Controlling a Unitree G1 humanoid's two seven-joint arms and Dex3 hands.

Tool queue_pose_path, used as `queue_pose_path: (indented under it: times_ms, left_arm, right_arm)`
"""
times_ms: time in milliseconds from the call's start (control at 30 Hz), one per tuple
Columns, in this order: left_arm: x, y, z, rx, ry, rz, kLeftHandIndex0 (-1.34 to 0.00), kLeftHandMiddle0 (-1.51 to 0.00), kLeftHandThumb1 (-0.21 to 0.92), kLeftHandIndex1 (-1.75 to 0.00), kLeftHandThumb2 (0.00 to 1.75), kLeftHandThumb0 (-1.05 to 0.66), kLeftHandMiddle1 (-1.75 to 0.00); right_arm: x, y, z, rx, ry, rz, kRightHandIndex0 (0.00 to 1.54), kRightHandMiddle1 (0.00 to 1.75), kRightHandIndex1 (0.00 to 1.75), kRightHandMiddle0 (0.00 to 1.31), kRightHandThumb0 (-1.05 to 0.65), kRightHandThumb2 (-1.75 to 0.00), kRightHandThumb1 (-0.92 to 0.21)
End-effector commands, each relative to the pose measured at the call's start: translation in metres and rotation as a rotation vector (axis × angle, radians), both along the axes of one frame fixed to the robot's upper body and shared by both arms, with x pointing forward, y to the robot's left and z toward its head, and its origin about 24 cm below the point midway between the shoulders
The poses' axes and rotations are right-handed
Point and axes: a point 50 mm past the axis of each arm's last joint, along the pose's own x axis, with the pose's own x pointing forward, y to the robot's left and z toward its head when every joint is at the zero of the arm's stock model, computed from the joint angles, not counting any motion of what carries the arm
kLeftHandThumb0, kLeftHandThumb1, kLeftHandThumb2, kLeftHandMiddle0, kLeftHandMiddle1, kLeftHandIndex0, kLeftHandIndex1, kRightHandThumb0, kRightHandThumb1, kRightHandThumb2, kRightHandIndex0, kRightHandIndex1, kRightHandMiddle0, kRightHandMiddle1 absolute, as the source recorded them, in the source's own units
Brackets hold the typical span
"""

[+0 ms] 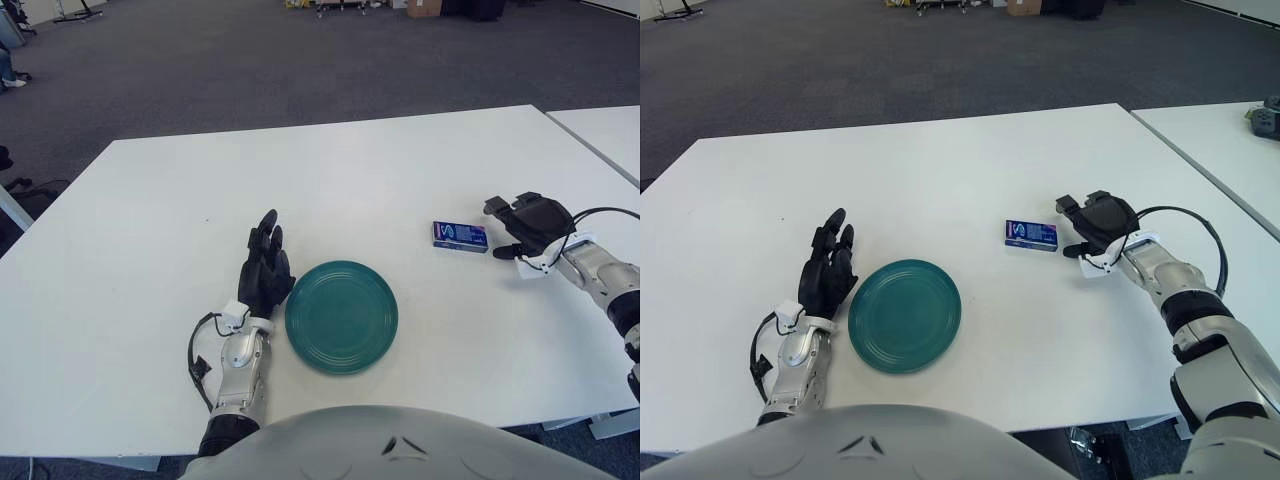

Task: Put the gum into the plate.

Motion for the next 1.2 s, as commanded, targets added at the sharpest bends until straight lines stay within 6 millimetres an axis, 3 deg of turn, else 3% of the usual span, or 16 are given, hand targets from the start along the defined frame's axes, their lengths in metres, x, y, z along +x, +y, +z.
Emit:
queue_pose_path:
  times_ms: [0,300,700,867,933,1000,1100,1167]
  left_arm:
    - [-0.0218,-0.0178,-0.0291,-0.123,0.157,0.032,0.00,-0.25,0.92,-0.55,0.61,-0.96,-0.02]
    - [-0.0222,-0.0182,-0.0274,-0.141,0.151,0.036,0.00,-0.29,0.92,-0.55,0.62,-0.92,-0.03]
    - [-0.0240,-0.0176,-0.0261,-0.136,0.143,0.053,0.00,-0.32,0.92,-0.60,0.64,-0.94,-0.03]
    - [-0.0250,-0.0170,-0.0262,-0.132,0.147,0.042,0.00,-0.33,0.92,-0.64,0.64,-0.98,-0.03]
    - [-0.0253,-0.0170,-0.0262,-0.133,0.147,0.034,0.00,-0.33,0.92,-0.64,0.64,-0.98,-0.03]
    - [-0.0256,-0.0170,-0.0262,-0.134,0.145,0.032,0.00,-0.33,0.92,-0.64,0.63,-0.98,-0.03]
    - [-0.0257,-0.0175,-0.0260,-0.138,0.141,0.032,0.00,-0.33,0.92,-0.64,0.62,-1.00,-0.02]
    - [-0.0257,-0.0175,-0.0265,-0.140,0.144,0.026,0.00,-0.32,0.92,-0.62,0.62,-1.02,-0.02]
  right_arm:
    - [0.0065,0.0056,0.0039,-0.016,-0.050,0.025,0.54,1.70,1.67,0.13,-0.68,-0.56,-0.92]
    - [0.0096,0.0076,0.0046,0.010,-0.123,0.007,0.72,1.74,1.74,0.27,-0.70,-0.61,-0.92]
    - [0.0079,0.0071,0.0022,0.052,-0.137,-0.013,0.77,1.74,1.75,0.32,-0.70,-0.61,-0.92]
    - [0.0096,0.0080,0.0004,0.048,-0.094,-0.026,0.73,1.74,1.75,0.26,-0.73,-0.60,-0.92]
    - [0.0102,0.0071,0.0010,0.043,-0.054,-0.035,0.54,1.59,1.70,0.19,-0.76,-0.63,-0.92]
    - [0.0108,0.0065,0.0015,0.040,-0.019,-0.048,0.40,1.40,1.51,0.11,-0.79,-0.66,-0.92]
    - [0.0118,0.0055,0.0023,0.040,0.035,-0.074,0.34,1.20,1.21,0.05,-0.82,-0.70,-0.92]
    - [0.0125,0.0052,0.0030,0.052,0.068,-0.094,0.32,1.03,0.88,0.02,-0.85,-0.74,-0.92]
